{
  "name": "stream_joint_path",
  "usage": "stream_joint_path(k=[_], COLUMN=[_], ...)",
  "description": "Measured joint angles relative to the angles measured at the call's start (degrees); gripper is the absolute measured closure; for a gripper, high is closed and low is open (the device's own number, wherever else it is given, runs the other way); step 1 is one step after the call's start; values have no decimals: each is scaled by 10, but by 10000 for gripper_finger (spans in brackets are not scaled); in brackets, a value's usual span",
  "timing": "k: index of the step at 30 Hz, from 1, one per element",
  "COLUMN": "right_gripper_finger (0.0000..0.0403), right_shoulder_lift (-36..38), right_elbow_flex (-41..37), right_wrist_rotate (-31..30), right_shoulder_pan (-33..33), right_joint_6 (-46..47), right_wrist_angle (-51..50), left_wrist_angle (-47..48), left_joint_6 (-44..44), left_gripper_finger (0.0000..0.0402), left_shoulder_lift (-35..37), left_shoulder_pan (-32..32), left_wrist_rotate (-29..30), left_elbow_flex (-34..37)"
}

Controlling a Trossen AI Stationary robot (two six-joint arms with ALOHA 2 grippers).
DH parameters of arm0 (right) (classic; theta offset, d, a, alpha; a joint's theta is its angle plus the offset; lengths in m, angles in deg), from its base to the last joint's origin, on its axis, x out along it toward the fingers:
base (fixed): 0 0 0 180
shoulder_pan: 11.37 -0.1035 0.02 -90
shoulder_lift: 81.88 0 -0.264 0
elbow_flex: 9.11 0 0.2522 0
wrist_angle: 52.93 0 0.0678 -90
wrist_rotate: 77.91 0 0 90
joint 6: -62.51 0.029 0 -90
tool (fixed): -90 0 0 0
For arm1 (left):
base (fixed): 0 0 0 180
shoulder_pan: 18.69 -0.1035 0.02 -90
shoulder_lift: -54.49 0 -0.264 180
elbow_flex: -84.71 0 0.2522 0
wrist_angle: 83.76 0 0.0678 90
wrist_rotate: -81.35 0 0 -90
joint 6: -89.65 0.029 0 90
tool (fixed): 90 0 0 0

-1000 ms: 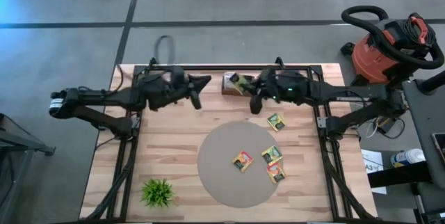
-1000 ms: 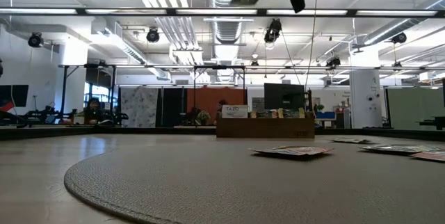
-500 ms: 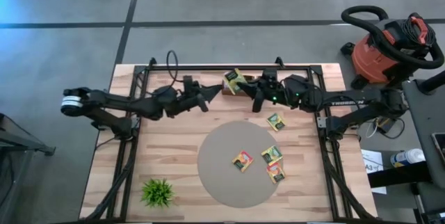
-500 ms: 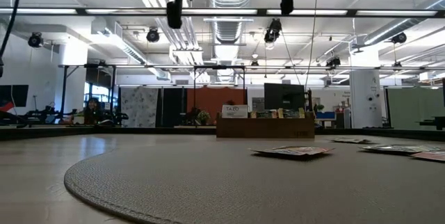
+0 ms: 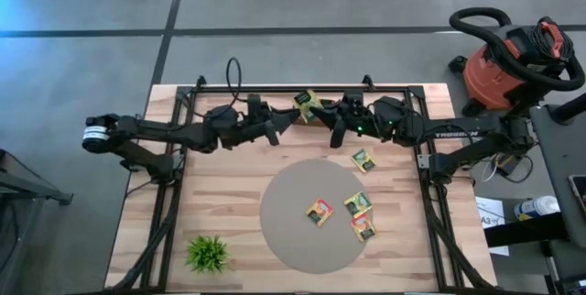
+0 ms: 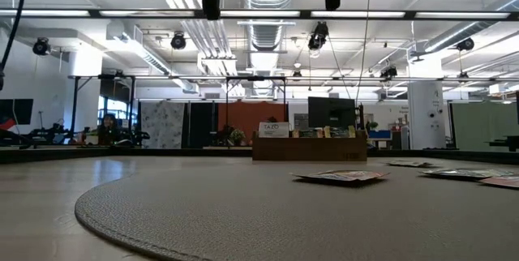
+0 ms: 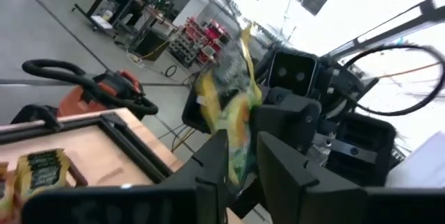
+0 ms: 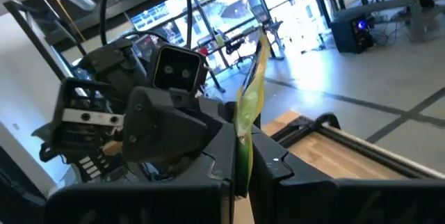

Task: Pick & Place Tea
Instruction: Put the yellow tea bag into the right section of the wooden organizer

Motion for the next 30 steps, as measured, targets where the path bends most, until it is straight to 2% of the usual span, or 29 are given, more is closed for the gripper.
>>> stream_joint_path(k=[16, 30], right_gripper_finger=[390, 390], right_shoulder_lift=[9, 4], right_elbow_flex=[0, 0], right_wrist_rotate=[7, 15], right_shoulder_pan=[1, 1], right_joint_6=[11, 25], right_wrist_angle=[6, 4], left_wrist_angle=[-5, -47], left_joint_6=[-2, 13], left_gripper_finger=[326, 328], left_shoulder_lift=[10, -22], left_shoulder_pan=[-16, -17], left_wrist_rotate=[5, -34], left_elbow_flex=[-2, -8])
